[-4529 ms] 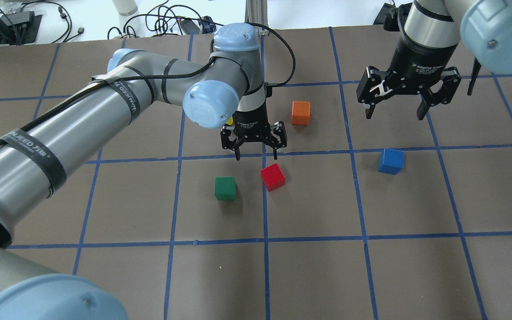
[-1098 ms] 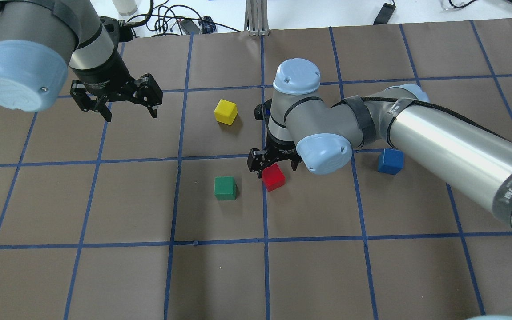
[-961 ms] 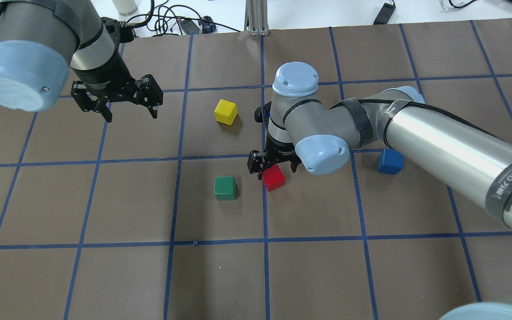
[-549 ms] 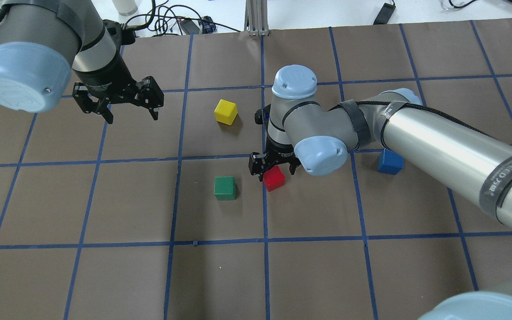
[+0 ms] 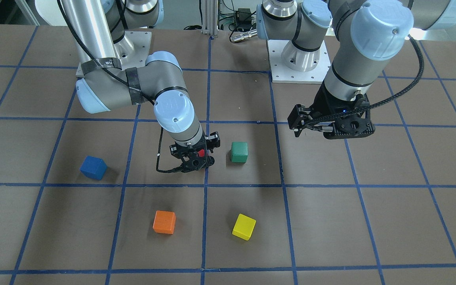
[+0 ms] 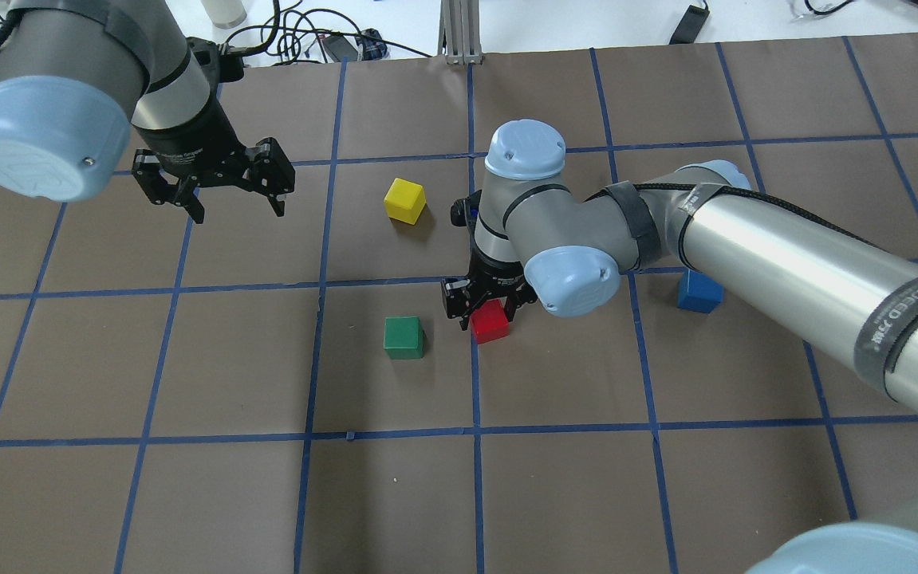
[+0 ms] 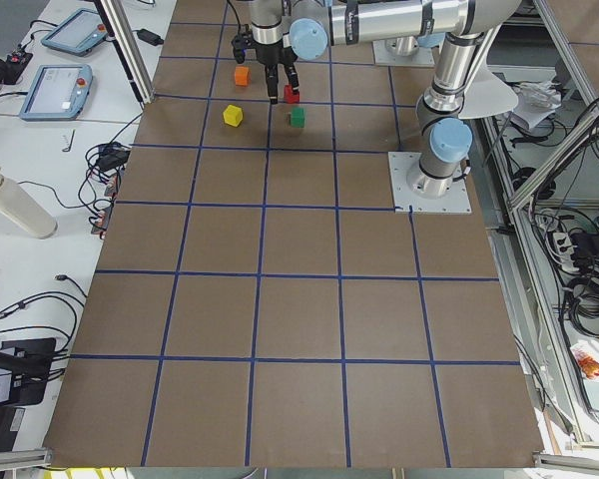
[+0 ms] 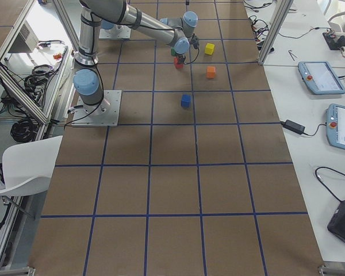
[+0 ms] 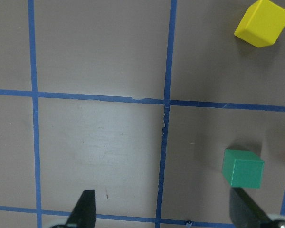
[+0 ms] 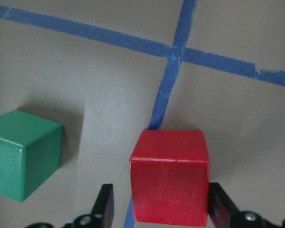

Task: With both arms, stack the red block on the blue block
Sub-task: 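Lower the right gripper over the red cube and close on it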

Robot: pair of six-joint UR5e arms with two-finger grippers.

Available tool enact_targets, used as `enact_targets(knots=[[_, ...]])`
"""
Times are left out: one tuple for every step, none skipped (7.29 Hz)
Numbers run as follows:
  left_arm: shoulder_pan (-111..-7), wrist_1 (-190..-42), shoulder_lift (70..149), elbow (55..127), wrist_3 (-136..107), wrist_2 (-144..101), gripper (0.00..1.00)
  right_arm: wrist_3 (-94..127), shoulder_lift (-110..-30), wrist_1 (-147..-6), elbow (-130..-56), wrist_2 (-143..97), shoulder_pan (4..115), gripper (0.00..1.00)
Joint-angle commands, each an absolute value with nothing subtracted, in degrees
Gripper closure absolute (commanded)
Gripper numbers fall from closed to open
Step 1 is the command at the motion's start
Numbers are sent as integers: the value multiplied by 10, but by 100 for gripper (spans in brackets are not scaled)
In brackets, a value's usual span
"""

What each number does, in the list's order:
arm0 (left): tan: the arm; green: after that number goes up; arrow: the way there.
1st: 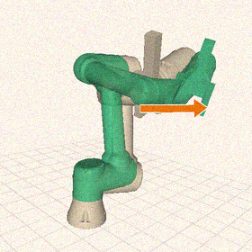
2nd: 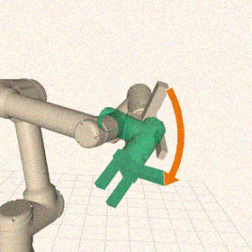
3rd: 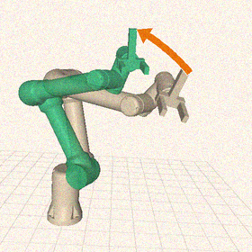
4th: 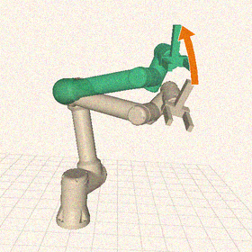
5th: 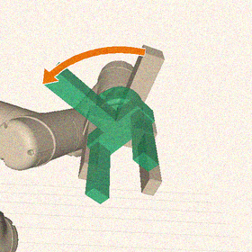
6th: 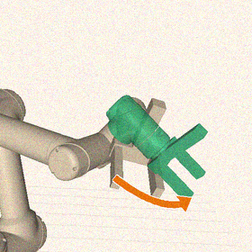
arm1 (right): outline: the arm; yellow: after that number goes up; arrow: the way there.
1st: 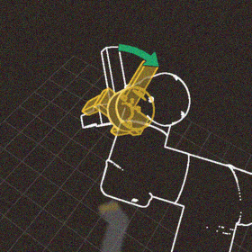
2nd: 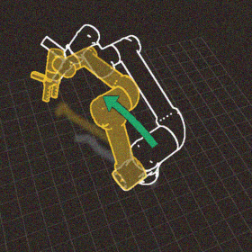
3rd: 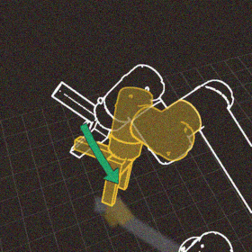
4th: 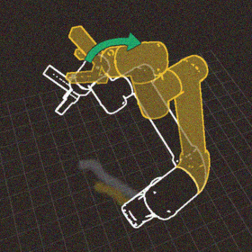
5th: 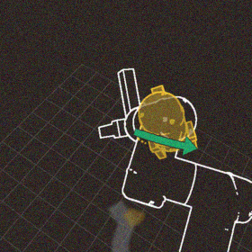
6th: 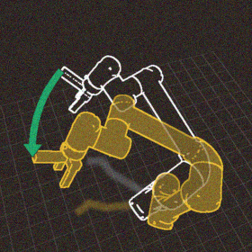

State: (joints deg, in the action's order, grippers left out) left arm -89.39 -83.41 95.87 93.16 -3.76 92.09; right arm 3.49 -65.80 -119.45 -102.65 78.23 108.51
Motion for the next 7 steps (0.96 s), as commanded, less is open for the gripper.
enact_targets(knots=[[-894,-834,959,932,-38,921,0,33,-651,-1199,-1024,780,1085,26],[-894,-834,959,932,-38,921,0,33,-649,-1200,-1023,780,1085,26],[-894,-834,959,932,-38,921,0,33,-647,-1200,-1020,781,1085,27],[-894,-834,959,932,-38,921,0,33,-642,-1200,-1019,782,1085,51],[-894,-834,958,933,-38,921,0,38,-641,-1200,-1014,788,1085,84],[-894,-834,955,940,-38,921,0,38,-641,-1196,-1004,793,1085,100],[-894,-834,951,945,-38,921,0,39,-642,-1193,-996,793,1085,100]])
